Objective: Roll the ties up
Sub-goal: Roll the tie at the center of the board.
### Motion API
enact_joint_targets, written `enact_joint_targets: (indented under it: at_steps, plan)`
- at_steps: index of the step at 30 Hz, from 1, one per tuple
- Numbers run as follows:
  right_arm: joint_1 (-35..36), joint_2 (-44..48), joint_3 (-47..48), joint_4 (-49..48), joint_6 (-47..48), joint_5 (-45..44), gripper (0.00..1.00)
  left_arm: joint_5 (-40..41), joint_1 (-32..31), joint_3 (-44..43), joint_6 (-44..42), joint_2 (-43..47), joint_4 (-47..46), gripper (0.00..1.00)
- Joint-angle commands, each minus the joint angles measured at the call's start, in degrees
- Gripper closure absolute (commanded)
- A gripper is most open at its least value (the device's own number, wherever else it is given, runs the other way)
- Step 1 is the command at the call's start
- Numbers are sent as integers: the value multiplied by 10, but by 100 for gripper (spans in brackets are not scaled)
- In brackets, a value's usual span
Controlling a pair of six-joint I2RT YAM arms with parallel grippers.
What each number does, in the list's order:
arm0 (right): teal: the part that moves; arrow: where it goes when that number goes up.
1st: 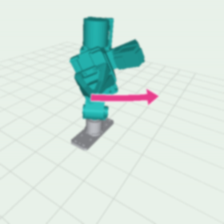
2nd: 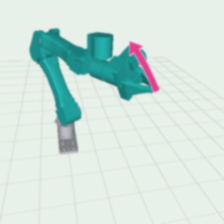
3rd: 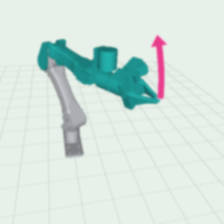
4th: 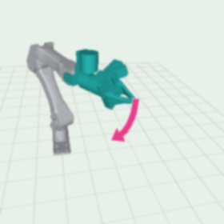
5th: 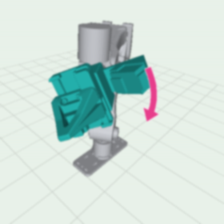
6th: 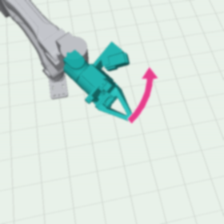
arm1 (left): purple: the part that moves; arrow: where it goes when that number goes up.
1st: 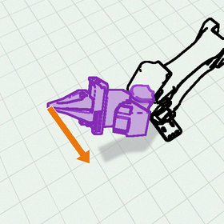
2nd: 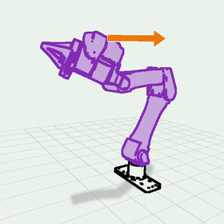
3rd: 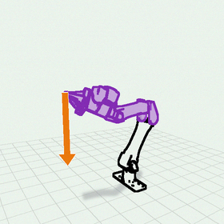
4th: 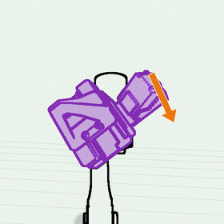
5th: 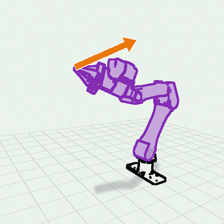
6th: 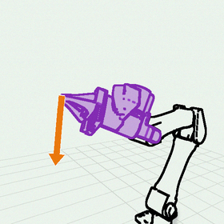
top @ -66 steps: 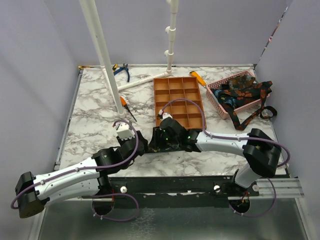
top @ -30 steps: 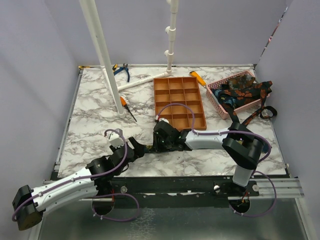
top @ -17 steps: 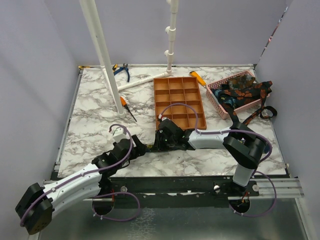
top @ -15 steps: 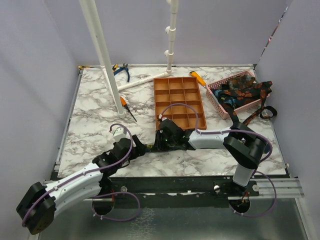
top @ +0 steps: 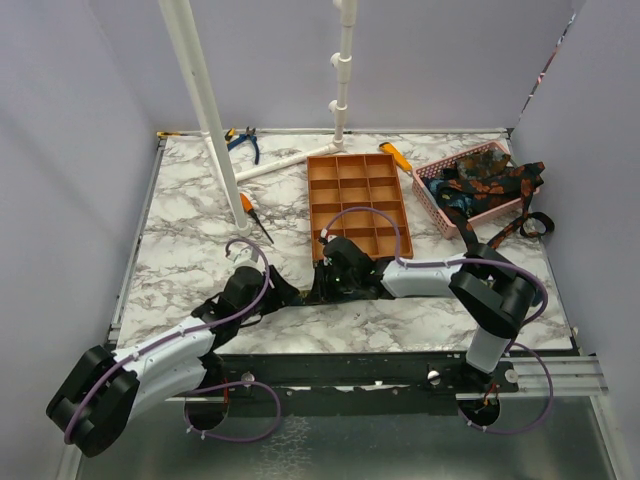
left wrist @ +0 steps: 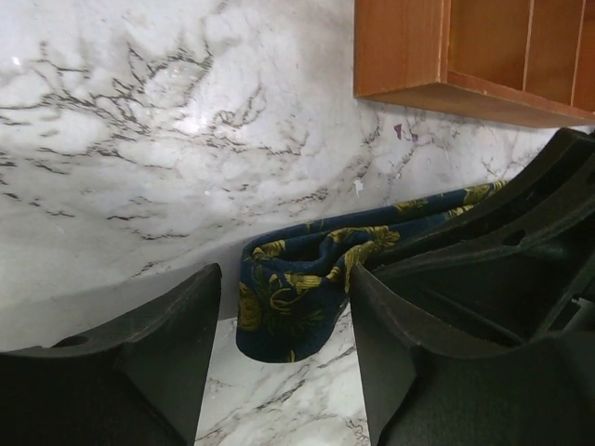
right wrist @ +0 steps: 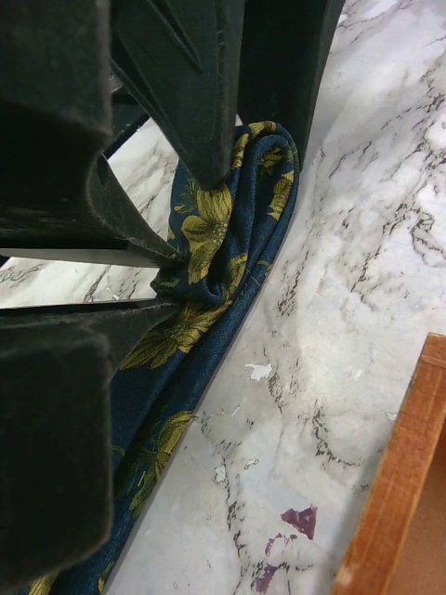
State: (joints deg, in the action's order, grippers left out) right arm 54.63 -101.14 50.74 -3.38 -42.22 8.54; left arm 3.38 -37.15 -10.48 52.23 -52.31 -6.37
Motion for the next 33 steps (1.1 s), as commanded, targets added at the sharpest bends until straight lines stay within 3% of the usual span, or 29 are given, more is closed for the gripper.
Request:
enact_joint_targets:
  at_steps: [1, 12, 27, 29, 33]
  plan:
    - [-7, 0, -17, 39, 23, 17, 79, -70, 5, 20, 2, -16, -43, 42]
    - [-33, 11, -46, 17, 33, 62, 80, -92, 5, 41, 16, -4, -68, 49]
    - [-47, 37, -68, 23, 47, 89, 80, -153, 5, 33, 18, -103, -170, 49]
    - [-49, 37, -67, 26, 48, 88, 80, -157, 5, 37, 20, -100, -174, 52]
    - [-50, 40, -62, 30, 49, 86, 79, -155, 5, 44, 24, -86, -175, 68]
